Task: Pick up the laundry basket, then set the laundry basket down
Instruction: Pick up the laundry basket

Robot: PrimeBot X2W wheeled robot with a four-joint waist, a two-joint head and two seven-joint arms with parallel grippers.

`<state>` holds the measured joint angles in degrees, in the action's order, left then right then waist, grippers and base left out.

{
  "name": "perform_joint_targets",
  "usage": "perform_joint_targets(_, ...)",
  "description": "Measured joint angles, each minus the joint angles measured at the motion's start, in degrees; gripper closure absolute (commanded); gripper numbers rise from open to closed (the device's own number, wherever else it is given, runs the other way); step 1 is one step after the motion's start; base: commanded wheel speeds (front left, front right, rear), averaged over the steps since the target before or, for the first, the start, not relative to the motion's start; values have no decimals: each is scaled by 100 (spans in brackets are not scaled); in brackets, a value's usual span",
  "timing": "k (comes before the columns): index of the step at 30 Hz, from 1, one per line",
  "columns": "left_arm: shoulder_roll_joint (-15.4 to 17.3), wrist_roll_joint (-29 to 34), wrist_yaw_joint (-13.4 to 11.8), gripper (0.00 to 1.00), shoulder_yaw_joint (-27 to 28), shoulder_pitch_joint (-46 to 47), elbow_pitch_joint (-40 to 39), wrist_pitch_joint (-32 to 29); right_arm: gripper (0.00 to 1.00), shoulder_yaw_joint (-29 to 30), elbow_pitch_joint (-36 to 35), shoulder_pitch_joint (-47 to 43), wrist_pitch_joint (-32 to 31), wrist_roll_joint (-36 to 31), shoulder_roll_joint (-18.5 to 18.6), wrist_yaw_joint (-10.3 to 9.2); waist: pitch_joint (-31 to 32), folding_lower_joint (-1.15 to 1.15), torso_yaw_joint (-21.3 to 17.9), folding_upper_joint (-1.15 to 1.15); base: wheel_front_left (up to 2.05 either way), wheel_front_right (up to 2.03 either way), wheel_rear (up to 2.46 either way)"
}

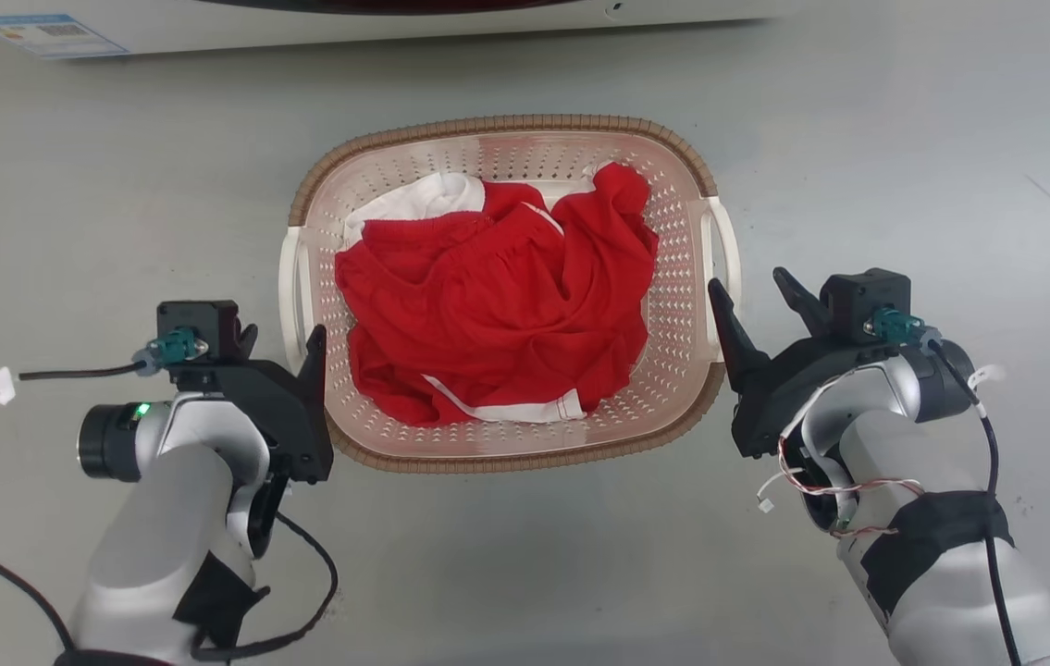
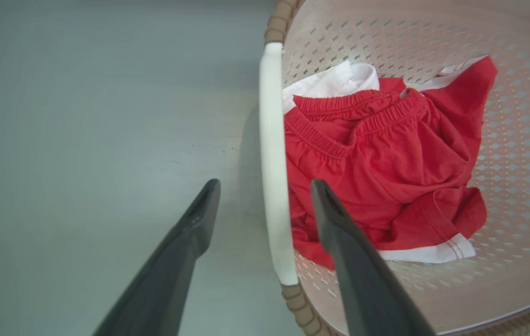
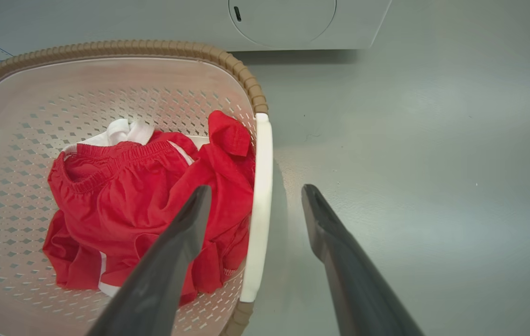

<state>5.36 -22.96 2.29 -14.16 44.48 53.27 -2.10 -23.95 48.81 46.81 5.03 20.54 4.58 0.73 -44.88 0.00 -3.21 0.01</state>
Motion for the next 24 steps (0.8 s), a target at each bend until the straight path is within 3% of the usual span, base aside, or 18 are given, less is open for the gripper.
perform_joint_targets(20, 43, -171, 177, 0, 129, 939, 708, -87, 0, -160, 727, 771, 27, -20, -62, 30, -675, 0, -26, 0, 0, 0, 0)
perform_joint_targets(21, 35, -175, 177, 78, 136, 955, 742, -81, 100, -159, 746, 789, 53, -2, -64, 31, -681, 0, -24, 0, 0, 0, 0)
perform_joint_targets(22, 26, -177, 176, 100, 149, 975, 771, -63, 100, -153, 771, 807, 59, 46, -66, 36, -688, 0, -23, 0, 0, 0, 0)
perform_joint_targets(24, -1, -176, 194, 100, 132, 1023, 821, -47, 100, -163, 832, 821, 63, 92, -81, 100, -701, -1, -20, -1, 0, 0, 0)
